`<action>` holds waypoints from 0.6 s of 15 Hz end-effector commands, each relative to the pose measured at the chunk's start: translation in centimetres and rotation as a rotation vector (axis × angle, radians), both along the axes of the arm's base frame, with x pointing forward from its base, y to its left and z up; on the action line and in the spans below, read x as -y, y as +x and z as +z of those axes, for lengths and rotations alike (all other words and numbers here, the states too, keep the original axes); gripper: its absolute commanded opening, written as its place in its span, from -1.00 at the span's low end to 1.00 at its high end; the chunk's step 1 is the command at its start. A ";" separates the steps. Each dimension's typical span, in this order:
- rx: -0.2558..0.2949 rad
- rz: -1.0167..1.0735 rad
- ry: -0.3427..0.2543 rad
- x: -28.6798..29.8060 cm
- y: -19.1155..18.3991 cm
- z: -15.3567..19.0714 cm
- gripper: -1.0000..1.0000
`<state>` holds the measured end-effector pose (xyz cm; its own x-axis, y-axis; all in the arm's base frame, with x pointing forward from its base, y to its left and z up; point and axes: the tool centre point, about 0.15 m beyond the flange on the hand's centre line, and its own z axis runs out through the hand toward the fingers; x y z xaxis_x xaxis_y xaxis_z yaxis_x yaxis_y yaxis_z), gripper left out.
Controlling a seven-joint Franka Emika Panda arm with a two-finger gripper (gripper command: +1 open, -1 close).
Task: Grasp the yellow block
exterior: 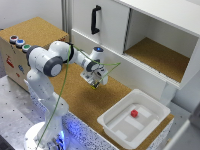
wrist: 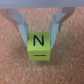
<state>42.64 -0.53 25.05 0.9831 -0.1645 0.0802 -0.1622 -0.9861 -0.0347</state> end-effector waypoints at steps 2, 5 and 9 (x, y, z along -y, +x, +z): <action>0.015 -0.010 -0.104 -0.3 -2.8 11.2 -1.00; 0.009 -0.005 -0.140 -0.7 -3.9 15.6 -1.00; 0.040 -0.025 -0.156 -0.6 -4.4 18.0 -1.00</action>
<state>39.43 -0.15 38.98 0.9813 -0.1478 0.1231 -0.1526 -0.9878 0.0300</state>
